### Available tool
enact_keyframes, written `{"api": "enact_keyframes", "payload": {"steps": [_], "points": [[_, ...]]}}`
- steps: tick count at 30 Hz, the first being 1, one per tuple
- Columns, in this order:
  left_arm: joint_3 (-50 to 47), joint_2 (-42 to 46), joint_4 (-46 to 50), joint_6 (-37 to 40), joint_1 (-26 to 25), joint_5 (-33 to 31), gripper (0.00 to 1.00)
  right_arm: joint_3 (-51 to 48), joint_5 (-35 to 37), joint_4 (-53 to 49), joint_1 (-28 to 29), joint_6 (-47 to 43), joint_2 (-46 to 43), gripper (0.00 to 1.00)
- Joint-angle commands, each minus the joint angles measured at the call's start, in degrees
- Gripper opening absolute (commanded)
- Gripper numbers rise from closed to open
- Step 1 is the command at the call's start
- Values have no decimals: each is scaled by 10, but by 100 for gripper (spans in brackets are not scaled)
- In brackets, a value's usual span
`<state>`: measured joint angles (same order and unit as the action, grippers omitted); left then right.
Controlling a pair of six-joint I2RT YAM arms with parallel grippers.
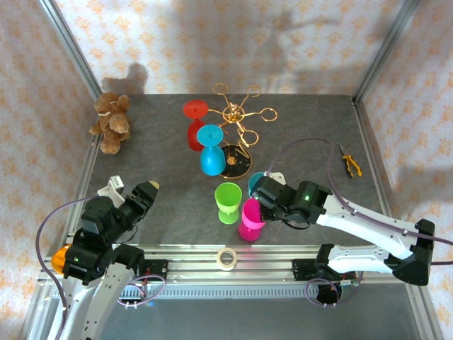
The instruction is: Take the wine glass off the wine glass rack
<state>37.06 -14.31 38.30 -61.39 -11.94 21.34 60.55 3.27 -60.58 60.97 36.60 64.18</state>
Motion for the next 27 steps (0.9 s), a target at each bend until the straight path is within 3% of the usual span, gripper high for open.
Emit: {"api": "enact_keyframes", "payload": {"steps": [1,11,27], "points": [[2,-4,-10,13,3,-14,56,-8,23,-1,2,-1,6,0],[2,-2,-9,14,4,-17,56,-9,33,-2,2,-3,17,0],[-1,0,-8,14,4,-17,56,5,33,-12,3,-12,28,23]]}}
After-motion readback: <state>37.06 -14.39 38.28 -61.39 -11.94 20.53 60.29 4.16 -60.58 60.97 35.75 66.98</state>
